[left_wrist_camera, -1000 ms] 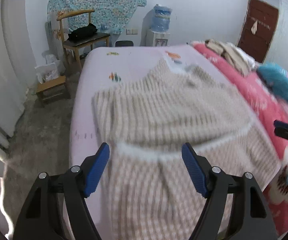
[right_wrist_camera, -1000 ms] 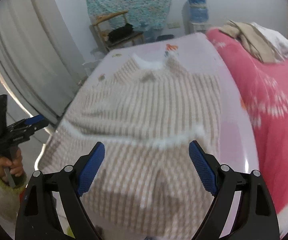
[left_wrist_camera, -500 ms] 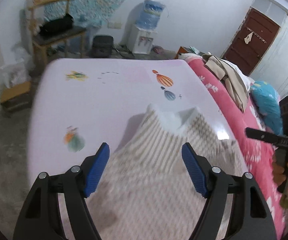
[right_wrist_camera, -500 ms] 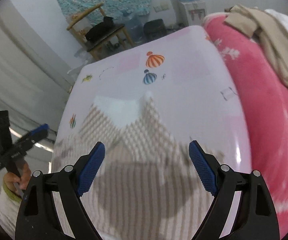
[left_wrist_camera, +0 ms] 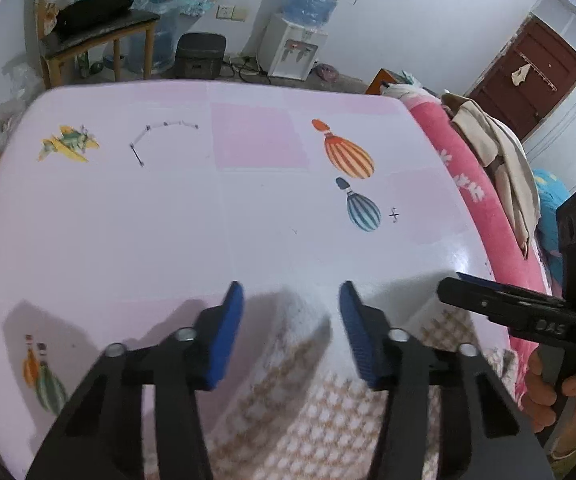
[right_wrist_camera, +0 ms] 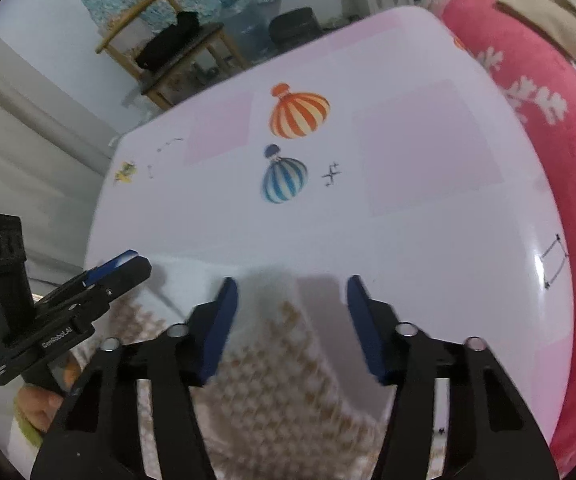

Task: Fold large clothes
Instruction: 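Move both open tools to the white collar of the coat, then grasp the white collar trim with both tools and lift it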

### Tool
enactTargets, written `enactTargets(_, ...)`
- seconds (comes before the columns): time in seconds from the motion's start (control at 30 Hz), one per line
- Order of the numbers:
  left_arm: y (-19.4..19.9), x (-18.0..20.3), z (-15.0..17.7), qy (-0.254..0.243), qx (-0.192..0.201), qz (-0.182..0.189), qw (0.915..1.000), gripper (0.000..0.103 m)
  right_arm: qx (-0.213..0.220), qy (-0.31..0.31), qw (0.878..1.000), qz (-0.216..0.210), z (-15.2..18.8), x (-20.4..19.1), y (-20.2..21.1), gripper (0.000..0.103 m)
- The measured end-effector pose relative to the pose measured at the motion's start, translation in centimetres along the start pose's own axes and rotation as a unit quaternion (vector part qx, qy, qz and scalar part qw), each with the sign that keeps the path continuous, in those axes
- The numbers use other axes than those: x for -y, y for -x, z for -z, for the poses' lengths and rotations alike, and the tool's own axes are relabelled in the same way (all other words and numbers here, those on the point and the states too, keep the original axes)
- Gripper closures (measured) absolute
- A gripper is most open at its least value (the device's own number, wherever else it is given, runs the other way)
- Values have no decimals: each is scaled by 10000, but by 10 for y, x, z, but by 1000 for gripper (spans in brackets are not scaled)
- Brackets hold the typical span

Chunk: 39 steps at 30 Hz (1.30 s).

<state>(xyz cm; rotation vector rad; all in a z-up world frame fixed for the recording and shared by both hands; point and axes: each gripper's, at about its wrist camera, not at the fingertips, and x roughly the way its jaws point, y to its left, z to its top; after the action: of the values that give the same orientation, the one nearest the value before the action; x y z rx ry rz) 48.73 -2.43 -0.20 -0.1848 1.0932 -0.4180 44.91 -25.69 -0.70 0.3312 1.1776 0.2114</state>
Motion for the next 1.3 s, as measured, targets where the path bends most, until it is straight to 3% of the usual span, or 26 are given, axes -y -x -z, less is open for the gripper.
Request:
enactTargets(0.1,-10,-1,2,59,-91,57,9999,85,-75,9,10000,-32,3,1,-4,82)
enactTargets(0.13,-9,1,3,11,-53,2,10000,87,-60,62,10000,-10,5,0,-2,90)
enactTargets(0.23,2,5,7,-137,119,-29,9998,92,123,287,9995,88,11,-6,11,93)
enactTargets(0.47,55,29,25,-692,470,67,9965,93,484,911,9945,206,41,-34,57,94)
enactTargets(0.77,121,54,107,-1526,486,149,9870,93,763,1900,9777,466,122,-58,99,93)
enactTargets(0.87,125,54,140,-1698,415,158,9845,93,740,2247,9695,633,148,-61,102,86)
enactTargets(0.93,125,53,157,-1779,421,133,9830,92,732,2394,9664,580,159,-60,109,73)
enactTargets(1.07,124,48,172,-1815,456,128,9823,91,1158,2405,9637,24,157,-65,143,57)
enactTargets(1.2,124,47,175,-1782,515,168,9825,90,1256,2092,9687,-452,136,-67,148,58)
enactTargets(1.3,125,46,175,-1793,519,185,9823,89,947,1985,9745,-454,123,-69,116,78)
